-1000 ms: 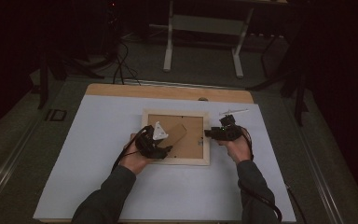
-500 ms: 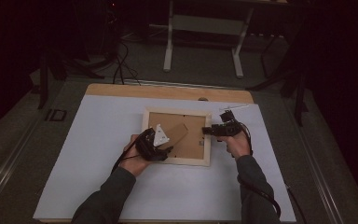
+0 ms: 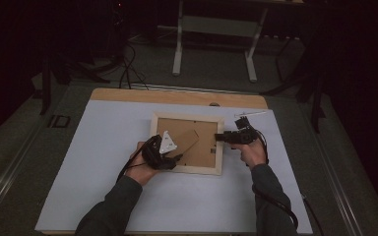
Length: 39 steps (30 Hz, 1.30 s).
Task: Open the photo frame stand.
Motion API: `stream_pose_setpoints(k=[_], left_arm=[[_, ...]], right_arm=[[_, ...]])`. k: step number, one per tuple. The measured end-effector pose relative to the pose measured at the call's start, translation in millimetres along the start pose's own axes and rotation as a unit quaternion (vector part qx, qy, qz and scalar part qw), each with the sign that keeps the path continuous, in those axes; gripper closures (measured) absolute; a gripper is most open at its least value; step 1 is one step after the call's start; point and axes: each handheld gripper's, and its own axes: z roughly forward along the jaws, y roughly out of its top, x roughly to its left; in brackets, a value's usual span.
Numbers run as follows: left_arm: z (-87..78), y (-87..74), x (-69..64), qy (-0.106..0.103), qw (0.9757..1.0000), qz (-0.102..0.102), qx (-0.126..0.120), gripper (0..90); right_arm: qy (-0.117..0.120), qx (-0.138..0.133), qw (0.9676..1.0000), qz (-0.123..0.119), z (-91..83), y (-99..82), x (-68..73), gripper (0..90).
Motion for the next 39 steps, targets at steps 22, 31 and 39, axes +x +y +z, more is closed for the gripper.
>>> stream_pose_setpoints(k=[22, 31, 39], left_arm=[[-4.9, 9.0, 30.4, -0.079, 0.9925, -0.088, 0.031, 35.4], [6.1, 8.3, 40.8, -0.157, 0.9756, -0.145, 0.049, 40.3], [15.3, 8.1, 40.3, -0.172, 0.9701, -0.152, 0.078, 49.6]], right_arm=[[-0.016, -0.007, 0.9998, -0.001, 0.6, 0.7, 5.1, 56.3], [-0.019, -0.009, 0.9998, -0.003, -0.1, 0.4, 6.6, 56.4], [-0.023, -0.008, 0.9996, -0.01, -1.5, 0.9, 8.9, 56.3]])
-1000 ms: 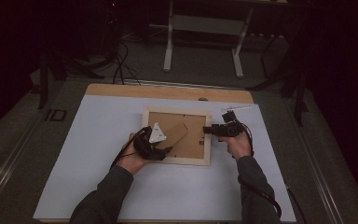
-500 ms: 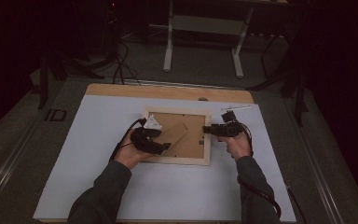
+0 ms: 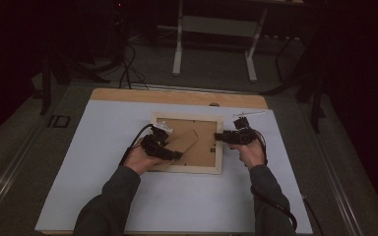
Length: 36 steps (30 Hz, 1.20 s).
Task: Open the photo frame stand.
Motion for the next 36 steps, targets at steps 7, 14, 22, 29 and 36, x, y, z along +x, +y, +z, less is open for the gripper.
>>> stream_pose_setpoints(k=[7, 14, 22, 29, 36], left_arm=[[-0.5, 1.1, -3.0, 0.014, 0.9998, 0.011, 0.005, 52.1], [-0.7, 1.1, -5.1, 0.021, 0.9996, 0.02, 0.005, 52.5], [0.4, 4.4, -9.5, 0.038, 0.9987, 0.033, 0.0, 53.5], [1.8, 6.9, -12.6, 0.053, 0.9979, 0.037, -0.007, 54.4], [4.1, 10.7, -14.3, 0.06, 0.9973, 0.042, -0.006, 59.9]], right_arm=[[-0.003, 0.0, 1.0, -0.004, -1.1, 0.6, 1.8, 56.3], [-0.007, -0.002, 0.9999, -0.009, -2.2, 1.0, 3.6, 56.3], [-0.024, -0.013, 0.9994, -0.023, -7.9, 3.7, 7.2, 56.9], [-0.036, -0.024, 0.9986, -0.031, -12.7, 5.7, 9.3, 57.6], [-0.046, -0.042, 0.997, -0.045, -19.4, 8.5, 12.7, 58.8]])
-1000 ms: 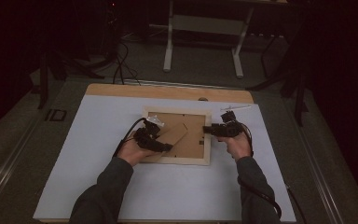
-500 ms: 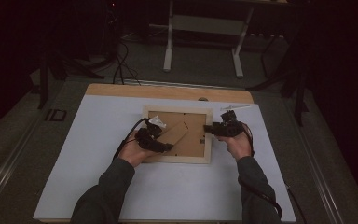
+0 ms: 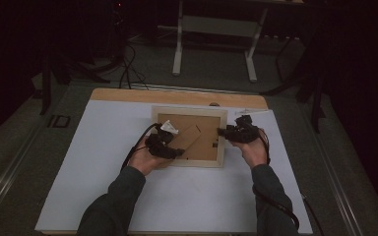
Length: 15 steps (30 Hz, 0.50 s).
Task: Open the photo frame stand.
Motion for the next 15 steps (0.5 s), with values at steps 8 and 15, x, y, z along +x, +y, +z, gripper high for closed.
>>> stream_pose_setpoints(k=[8, 15], left_arm=[[1.7, 2.9, -2.2, 0.014, 0.9999, 0.007, -0.001, 62.7], [2.9, 4.8, -4.1, 0.041, 0.999, 0.016, 0.002, 63.7]], right_arm=[[-0.012, -0.015, 0.9997, -0.013, -5.4, 3.1, 3.7, 59.6], [-0.011, -0.03, 0.9993, -0.02, -9.7, 6.0, 6.3, 61.0]])
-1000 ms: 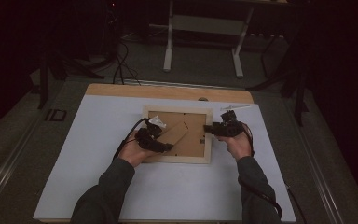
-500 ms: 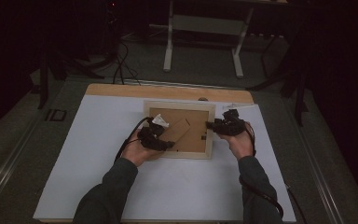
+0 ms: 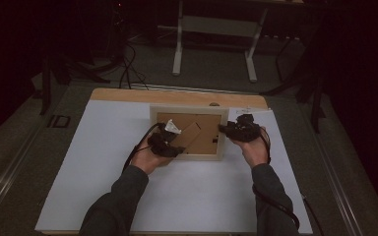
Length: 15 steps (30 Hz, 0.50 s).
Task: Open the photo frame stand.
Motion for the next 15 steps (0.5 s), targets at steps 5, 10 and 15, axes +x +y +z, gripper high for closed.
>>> stream_pose_setpoints(k=[5, 10, 15], left_arm=[[0.1, 0.4, -0.2, 0.007, 0.9999, 0.008, 0.0, 64.1], [1.2, 0.6, 0.3, 0.012, 0.9999, 0.009, -0.001, 63.9], [1.9, 2.1, 0.2, 0.022, 0.9997, 0.012, 0.0, 64.5]], right_arm=[[0.0, -0.002, 1.0, -0.005, -1.4, 0.7, 1.1, 61.2], [-0.002, -0.01, 0.9999, -0.006, -2.4, -1.0, 1.9, 61.4], [-0.007, -0.017, 0.9997, -0.013, -3.6, -1.1, 4.0, 61.7]])
